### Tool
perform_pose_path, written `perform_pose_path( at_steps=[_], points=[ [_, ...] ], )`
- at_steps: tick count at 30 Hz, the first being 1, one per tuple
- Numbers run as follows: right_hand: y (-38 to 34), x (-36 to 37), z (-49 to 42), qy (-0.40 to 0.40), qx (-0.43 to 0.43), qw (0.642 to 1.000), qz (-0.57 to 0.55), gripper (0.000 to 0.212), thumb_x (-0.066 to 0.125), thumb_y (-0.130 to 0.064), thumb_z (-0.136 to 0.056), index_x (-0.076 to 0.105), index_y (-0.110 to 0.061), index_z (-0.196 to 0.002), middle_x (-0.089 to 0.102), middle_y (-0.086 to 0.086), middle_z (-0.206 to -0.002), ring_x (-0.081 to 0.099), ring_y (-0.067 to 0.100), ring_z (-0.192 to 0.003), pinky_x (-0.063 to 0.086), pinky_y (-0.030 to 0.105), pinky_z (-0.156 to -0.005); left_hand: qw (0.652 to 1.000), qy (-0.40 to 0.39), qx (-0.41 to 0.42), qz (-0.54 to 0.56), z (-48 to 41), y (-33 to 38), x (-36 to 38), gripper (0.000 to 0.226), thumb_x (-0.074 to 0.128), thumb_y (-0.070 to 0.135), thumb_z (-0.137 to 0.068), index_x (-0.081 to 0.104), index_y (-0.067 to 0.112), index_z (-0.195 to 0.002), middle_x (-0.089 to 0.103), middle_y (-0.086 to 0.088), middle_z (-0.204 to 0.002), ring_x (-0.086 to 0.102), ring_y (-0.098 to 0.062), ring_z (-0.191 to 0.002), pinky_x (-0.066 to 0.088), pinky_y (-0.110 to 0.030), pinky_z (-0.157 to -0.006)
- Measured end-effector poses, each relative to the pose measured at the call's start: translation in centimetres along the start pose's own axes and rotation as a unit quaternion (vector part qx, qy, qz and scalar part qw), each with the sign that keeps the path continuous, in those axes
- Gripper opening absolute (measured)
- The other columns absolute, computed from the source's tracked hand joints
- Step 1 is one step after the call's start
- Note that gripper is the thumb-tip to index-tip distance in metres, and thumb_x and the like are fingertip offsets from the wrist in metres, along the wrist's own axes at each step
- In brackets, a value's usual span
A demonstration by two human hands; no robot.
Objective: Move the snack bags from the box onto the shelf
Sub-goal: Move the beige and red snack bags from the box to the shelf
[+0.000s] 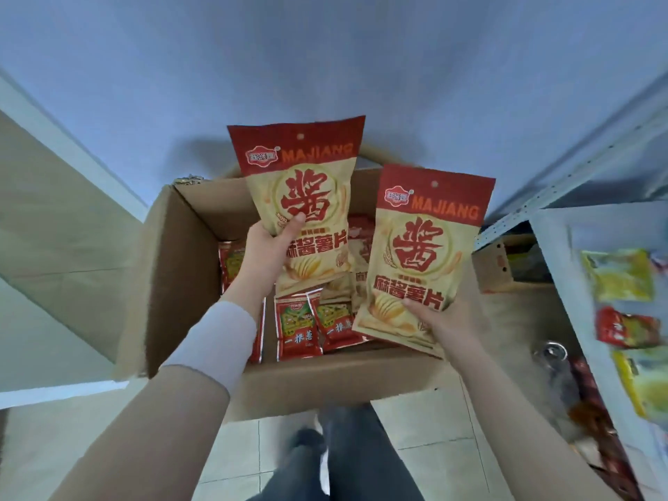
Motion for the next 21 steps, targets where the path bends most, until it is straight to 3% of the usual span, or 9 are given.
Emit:
perform_pose_path(
  at_steps=[3,5,7,10,11,13,17,21],
  points=[
    [0.8,-3.5,5.7,0.064,-0.016,0.997,-0.047,0.028,0.077,-0.017,-0.073,0.059,-0.026,-0.092,0.067,-0.007,-0.092,0.063,0.004,-0.078,0.050,0.019,-0.060,0.998,-0.032,0.061,-0.005,4.2,3.2,2.5,0.014,0.063,0.025,-0.087,0.059,0.020,-0.100,0.066,0.009,-0.092,0.063,0.001,-0.082,0.053,-0.014,-0.069],
    [1.8,-6.1,9.8,0.100,-0.013,0.993,-0.066,0.028,0.075,-0.018,-0.076,0.060,-0.018,-0.100,0.067,-0.003,-0.094,0.063,0.007,-0.077,0.052,0.016,-0.053,0.995,-0.057,0.077,-0.001,7.5,4.0,4.2,0.013,0.064,0.024,-0.087,0.059,0.022,-0.099,0.066,0.009,-0.092,0.064,-0.002,-0.084,0.054,-0.019,-0.072],
    [2.8,-9.1,13.8,0.134,-0.022,0.988,-0.075,0.019,0.072,-0.015,-0.079,0.058,-0.018,-0.090,0.065,-0.004,-0.085,0.060,0.005,-0.070,0.048,0.010,-0.045,0.994,-0.082,0.077,-0.004,10.7,4.4,6.4,0.011,0.064,0.025,-0.087,0.061,0.023,-0.097,0.067,0.010,-0.090,0.065,-0.003,-0.082,0.054,-0.024,-0.072],
    [5.6,-14.6,18.9,0.194,-0.019,0.974,-0.113,0.022,0.077,-0.018,-0.072,0.061,-0.018,-0.087,0.071,0.002,-0.084,0.066,0.016,-0.069,0.057,0.026,-0.056,0.986,-0.142,0.090,0.011,15.8,5.4,11.6,0.008,0.065,0.023,-0.086,0.062,0.029,-0.091,0.068,0.012,-0.090,0.067,-0.004,-0.084,0.055,-0.026,-0.076],
    [6.7,-16.7,20.5,0.217,-0.020,0.968,-0.128,0.025,0.079,-0.019,-0.069,0.063,-0.015,-0.088,0.070,0.001,-0.077,0.065,0.017,-0.063,0.056,0.029,-0.053,0.982,-0.160,0.098,0.014,17.7,5.8,13.6,0.009,0.066,0.023,-0.086,0.063,0.030,-0.091,0.069,0.012,-0.090,0.067,-0.004,-0.084,0.055,-0.027,-0.077],
    [8.7,-21.5,24.0,0.260,-0.026,0.952,-0.159,0.029,0.080,-0.021,-0.068,0.063,-0.009,-0.089,0.064,-0.003,-0.062,0.057,0.009,-0.046,0.044,0.020,-0.039,0.971,-0.205,0.118,0.016,22.0,6.8,18.4,0.009,0.066,0.025,-0.085,0.063,0.030,-0.092,0.069,0.013,-0.088,0.068,-0.001,-0.082,0.055,-0.023,-0.074],
    [12.9,-32.2,32.0,0.326,-0.039,0.924,-0.196,0.022,0.078,-0.020,-0.071,0.060,-0.010,-0.081,0.061,-0.006,-0.051,0.053,0.004,-0.038,0.037,0.015,-0.034,0.941,-0.301,0.155,-0.008,32.4,7.0,29.9,0.007,0.066,0.032,-0.085,0.063,0.030,-0.091,0.068,0.015,-0.082,0.066,0.008,-0.067,0.049,-0.008,-0.056],
    [16.9,-44.9,41.2,0.397,-0.067,0.892,-0.204,0.031,0.079,-0.021,-0.070,0.065,-0.011,-0.096,0.072,0.005,-0.083,0.069,0.013,-0.066,0.050,0.020,-0.051,0.904,-0.380,0.195,-0.025,44.4,6.0,42.7,0.005,0.064,0.031,-0.086,0.064,0.028,-0.090,0.067,0.015,-0.083,0.065,0.006,-0.071,0.052,-0.012,-0.060]
  ],
)
Point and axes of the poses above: each hand's wrist, its own z-axis away from the middle knuckle, its own x-axis out of the palm, y = z × x, the point moved 8 cm from there along -z, towards the middle knuckle
